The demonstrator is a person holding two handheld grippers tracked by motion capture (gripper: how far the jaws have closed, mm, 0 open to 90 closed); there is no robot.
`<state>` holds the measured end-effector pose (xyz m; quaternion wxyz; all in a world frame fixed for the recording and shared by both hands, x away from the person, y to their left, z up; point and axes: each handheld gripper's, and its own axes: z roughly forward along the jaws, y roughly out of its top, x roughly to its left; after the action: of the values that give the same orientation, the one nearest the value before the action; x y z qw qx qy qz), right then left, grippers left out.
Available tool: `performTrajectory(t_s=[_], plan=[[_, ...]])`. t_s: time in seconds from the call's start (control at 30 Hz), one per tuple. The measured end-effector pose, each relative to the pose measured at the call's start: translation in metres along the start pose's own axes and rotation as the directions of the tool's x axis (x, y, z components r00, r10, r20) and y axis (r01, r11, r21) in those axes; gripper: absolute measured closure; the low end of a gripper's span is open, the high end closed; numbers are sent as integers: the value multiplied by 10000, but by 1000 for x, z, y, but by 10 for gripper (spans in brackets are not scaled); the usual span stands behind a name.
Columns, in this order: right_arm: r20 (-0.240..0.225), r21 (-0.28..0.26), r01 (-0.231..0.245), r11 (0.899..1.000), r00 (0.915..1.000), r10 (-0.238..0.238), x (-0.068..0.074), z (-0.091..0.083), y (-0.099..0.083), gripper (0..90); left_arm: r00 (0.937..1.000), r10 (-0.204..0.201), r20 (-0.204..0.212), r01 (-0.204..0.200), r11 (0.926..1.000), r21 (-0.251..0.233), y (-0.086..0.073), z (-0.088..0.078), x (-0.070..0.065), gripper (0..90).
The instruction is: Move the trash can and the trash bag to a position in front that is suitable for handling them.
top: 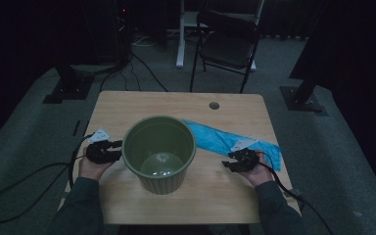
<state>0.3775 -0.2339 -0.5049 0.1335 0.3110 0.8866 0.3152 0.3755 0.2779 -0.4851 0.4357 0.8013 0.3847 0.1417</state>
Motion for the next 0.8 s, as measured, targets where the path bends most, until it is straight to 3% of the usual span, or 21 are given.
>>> performTrajectory(t_s=[0.57,0.8], plan=[[689,-121,-729,9973,9949,736,-26,-3,-10,523,9997,201,150,-201,9998,4,-2,-4,-10,511],[1052,-26,-1143,9934,9879,1140,-40,-3,-18,522,9990,336,298,-337,9994,30,-3,-5,-16,509]])
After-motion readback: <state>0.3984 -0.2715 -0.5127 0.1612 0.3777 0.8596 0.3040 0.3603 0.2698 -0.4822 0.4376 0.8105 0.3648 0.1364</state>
